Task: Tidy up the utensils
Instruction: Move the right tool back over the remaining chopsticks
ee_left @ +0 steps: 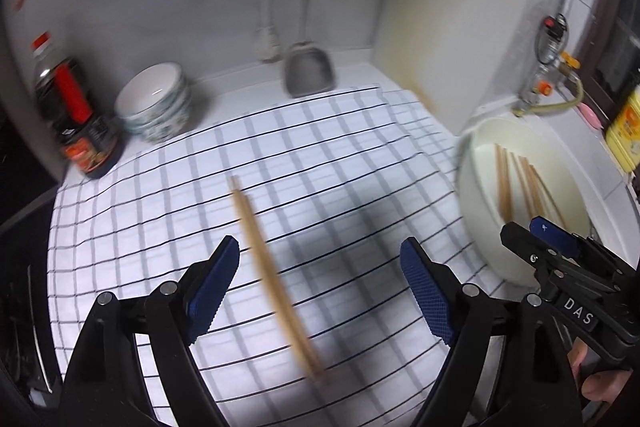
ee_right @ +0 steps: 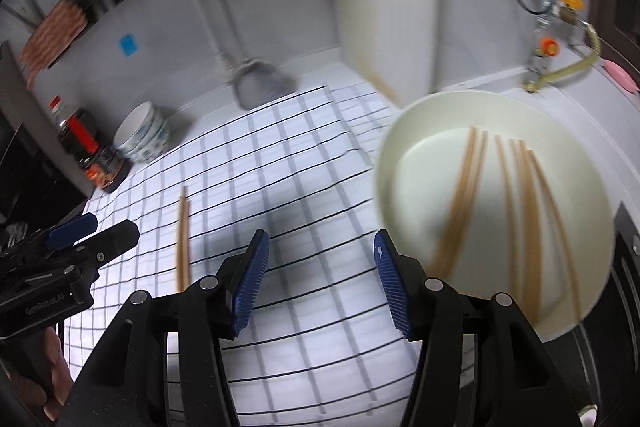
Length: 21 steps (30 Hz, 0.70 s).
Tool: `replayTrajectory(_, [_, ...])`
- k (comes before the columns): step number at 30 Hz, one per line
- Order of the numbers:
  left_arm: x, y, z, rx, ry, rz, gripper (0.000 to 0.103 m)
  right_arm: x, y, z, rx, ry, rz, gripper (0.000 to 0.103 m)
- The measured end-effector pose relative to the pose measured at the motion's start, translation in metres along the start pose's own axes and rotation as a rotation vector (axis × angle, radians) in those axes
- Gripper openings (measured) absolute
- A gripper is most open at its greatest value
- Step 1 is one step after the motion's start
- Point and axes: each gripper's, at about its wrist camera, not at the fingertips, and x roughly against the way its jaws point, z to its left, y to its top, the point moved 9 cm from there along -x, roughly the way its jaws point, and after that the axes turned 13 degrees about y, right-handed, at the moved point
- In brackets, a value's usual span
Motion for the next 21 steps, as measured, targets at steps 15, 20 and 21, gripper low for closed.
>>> replayTrajectory(15, [-0.048,-0.057,0.096,0.119,0.089,0.102,0.081,-0.088,-0.055,0.081,0.118,0.089,0.151,0.052])
replayTrajectory(20, [-0.063,-0.066,0.102,0.114,0.088,0.115,0.081,-0.109,-0.067,0.090,0.129,0.084,0.182,0.052])
replayTrajectory(21, [-0.066,-0.067,0.103,0.111,0.087,0.117,0.081,-0.113,-0.068,0.091,0.131,0.084,0.186,0.052])
